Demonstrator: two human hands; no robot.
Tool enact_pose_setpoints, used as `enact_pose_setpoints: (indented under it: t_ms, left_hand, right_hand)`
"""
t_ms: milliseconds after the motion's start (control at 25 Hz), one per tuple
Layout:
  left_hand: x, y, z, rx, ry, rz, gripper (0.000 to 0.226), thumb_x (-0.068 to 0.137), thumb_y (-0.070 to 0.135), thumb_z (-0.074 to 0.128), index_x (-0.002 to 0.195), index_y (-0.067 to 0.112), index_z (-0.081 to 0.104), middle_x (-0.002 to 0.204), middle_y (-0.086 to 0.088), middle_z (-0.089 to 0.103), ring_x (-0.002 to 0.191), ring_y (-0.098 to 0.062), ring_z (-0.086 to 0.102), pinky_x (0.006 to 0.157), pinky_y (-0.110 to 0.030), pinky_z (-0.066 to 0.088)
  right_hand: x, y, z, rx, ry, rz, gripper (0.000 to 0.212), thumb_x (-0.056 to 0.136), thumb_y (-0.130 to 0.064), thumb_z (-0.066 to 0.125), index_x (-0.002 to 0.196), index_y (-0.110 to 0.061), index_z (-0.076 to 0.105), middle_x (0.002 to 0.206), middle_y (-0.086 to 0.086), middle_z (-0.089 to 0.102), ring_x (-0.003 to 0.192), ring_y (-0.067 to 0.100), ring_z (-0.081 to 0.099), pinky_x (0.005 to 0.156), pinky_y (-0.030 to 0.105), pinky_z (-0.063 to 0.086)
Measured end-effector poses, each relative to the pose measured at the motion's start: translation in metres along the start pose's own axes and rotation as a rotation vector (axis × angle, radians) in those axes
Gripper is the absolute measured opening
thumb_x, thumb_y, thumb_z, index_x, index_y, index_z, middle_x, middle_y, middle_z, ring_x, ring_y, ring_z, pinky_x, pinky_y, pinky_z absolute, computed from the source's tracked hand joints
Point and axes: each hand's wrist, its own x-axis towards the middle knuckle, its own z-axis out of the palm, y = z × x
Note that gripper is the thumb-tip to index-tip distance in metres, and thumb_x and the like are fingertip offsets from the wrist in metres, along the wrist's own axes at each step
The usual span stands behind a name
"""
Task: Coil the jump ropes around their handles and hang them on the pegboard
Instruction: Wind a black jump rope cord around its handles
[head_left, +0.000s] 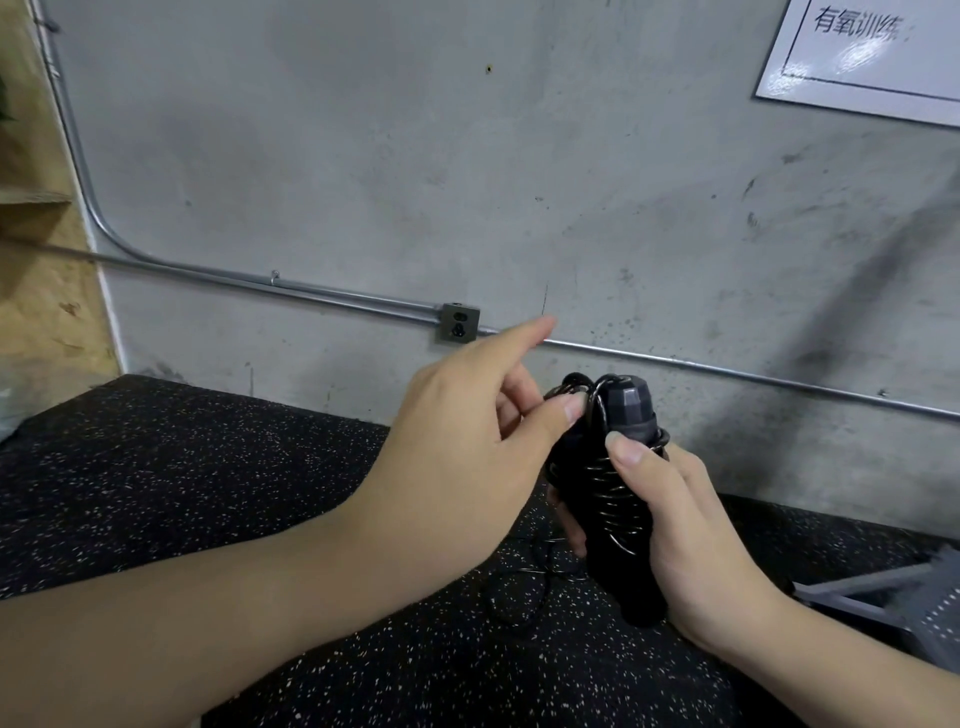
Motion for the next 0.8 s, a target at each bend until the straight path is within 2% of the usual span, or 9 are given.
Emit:
enact_pose_setpoints:
  t_ms: [80, 200, 320, 480, 560, 680, 800]
  left_hand:
    - [0.002, -0.003, -0.006, 0.133, -0.105, 0.057, 0.043, 0.1, 0.032, 0.063, 0.142, 0.034, 0.059, 0.086, 0.019, 0.052, 0.075, -0.003, 0.054, 0.071, -0.012, 0.042]
    - [0.003, -0.007, -0.012, 0.181, -0.222, 0.1, 0.029, 0.103, 0.031, 0.057, 0.13, 0.034, 0.067, 0.086, 0.018, 0.048, 0.081, -0.004, 0.055, 0.072, -0.015, 0.043]
    - [0.0, -0.008, -0.014, 0.176, -0.218, 0.107, 0.019, 0.1, 0.025, 0.062, 0.115, 0.033, 0.07, 0.074, 0.014, 0.051, 0.065, 0.005, 0.052, 0.062, -0.009, 0.039]
    - [-0.004, -0.012, -0.017, 0.139, -0.213, 0.089, 0.012, 0.096, 0.027, 0.064, 0.105, 0.034, 0.068, 0.076, 0.002, 0.055, 0.062, -0.002, 0.049, 0.06, -0.011, 0.038]
    - [-0.004, -0.014, -0.018, 0.132, -0.225, 0.081, 0.008, 0.094, 0.03, 0.065, 0.101, 0.033, 0.067, 0.076, 0.001, 0.056, 0.061, -0.003, 0.048, 0.06, -0.012, 0.038]
    - [-0.004, -0.018, -0.023, 0.198, -0.255, 0.107, 0.014, 0.093, 0.041, 0.062, 0.101, 0.031, 0.066, 0.075, 0.002, 0.056, 0.062, -0.005, 0.049, 0.059, -0.012, 0.038]
    - [-0.002, -0.019, -0.027, 0.265, -0.339, 0.138, 0.02, 0.096, 0.045, 0.056, 0.105, 0.027, 0.06, 0.067, 0.003, 0.048, 0.057, -0.008, 0.045, 0.056, -0.018, 0.036]
  right_hand:
    - [-0.001, 0.001, -0.001, -0.019, -0.015, 0.0, 0.061, 0.083, -0.051, 0.058, 0.088, 0.009, 0.061, 0.061, 0.02, 0.059, 0.053, 0.028, 0.055, 0.05, 0.031, 0.046]
    - [-0.002, 0.002, -0.003, -0.032, -0.045, 0.02, 0.063, 0.081, -0.055, 0.067, 0.091, 0.006, 0.061, 0.064, 0.019, 0.061, 0.053, 0.028, 0.057, 0.051, 0.033, 0.047]
    - [-0.002, 0.002, -0.004, -0.045, -0.079, 0.05, 0.067, 0.08, -0.059, 0.068, 0.092, 0.007, 0.06, 0.064, 0.017, 0.063, 0.053, 0.027, 0.058, 0.052, 0.034, 0.049]
    - [-0.002, 0.001, -0.003, -0.007, -0.171, 0.129, 0.064, 0.087, -0.053, 0.055, 0.091, 0.011, 0.058, 0.063, 0.009, 0.064, 0.053, 0.026, 0.055, 0.053, 0.033, 0.047]
    - [-0.001, 0.002, -0.002, 0.073, -0.227, 0.215, 0.061, 0.087, -0.055, 0.058, 0.093, 0.005, 0.059, 0.069, 0.016, 0.063, 0.053, 0.026, 0.052, 0.054, 0.035, 0.044]
    - [0.0, 0.005, 0.0, 0.199, -0.292, 0.329, 0.059, 0.08, -0.063, 0.068, 0.096, -0.007, 0.063, 0.08, 0.025, 0.059, 0.054, 0.024, 0.049, 0.055, 0.034, 0.042]
    - [-0.002, 0.007, -0.001, 0.246, -0.332, 0.369, 0.06, 0.08, -0.063, 0.068, 0.096, -0.006, 0.062, 0.079, 0.022, 0.059, 0.053, 0.024, 0.049, 0.055, 0.033, 0.042]
